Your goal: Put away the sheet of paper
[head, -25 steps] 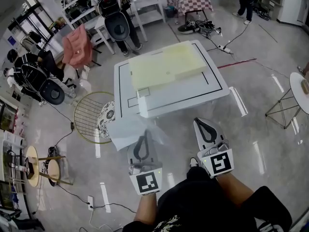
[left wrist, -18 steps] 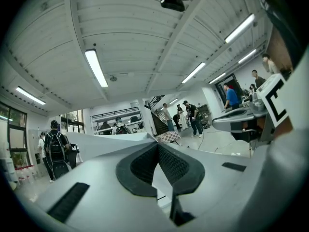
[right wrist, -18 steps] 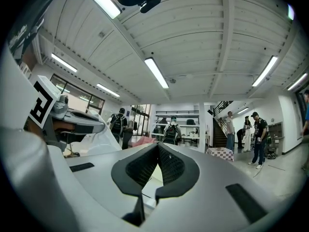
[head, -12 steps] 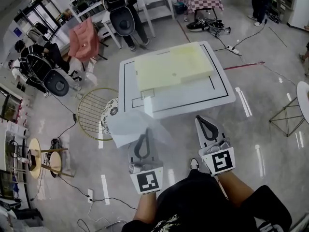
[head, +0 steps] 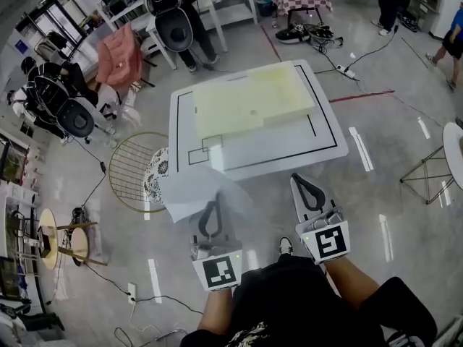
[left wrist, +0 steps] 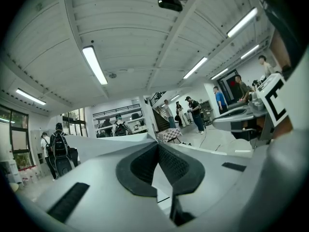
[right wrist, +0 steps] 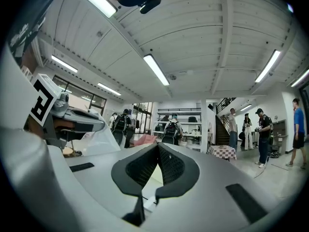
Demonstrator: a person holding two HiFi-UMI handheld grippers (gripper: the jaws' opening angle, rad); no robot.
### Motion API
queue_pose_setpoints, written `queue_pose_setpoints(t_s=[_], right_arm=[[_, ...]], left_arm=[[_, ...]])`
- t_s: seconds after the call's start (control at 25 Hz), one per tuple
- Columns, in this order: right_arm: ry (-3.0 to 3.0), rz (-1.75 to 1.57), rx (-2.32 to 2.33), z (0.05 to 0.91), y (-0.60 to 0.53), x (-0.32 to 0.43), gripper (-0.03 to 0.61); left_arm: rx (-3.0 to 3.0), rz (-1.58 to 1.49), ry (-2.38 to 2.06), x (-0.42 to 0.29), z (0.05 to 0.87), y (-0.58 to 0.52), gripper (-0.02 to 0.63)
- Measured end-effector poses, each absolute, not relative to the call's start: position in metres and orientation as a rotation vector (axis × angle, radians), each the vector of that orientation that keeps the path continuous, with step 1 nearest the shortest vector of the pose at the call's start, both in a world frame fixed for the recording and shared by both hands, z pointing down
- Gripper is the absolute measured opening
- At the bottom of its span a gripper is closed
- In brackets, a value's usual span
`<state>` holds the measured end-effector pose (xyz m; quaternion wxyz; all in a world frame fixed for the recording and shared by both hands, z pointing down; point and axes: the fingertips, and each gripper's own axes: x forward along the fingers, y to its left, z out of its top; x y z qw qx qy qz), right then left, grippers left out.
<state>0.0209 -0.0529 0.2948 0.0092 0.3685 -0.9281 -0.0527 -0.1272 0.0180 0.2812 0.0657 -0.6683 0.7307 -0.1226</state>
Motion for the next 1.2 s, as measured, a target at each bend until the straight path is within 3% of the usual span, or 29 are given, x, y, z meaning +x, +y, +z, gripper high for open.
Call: queue_pose_setpoints(t_s=[1.2], right_arm=[[-2.94,-0.217,1.101,0.295,-0.094,0.028,-0.002]], left_arm=[[-1.948,-0.382,2.207,-0.119,0.277,-0.015,0.002]])
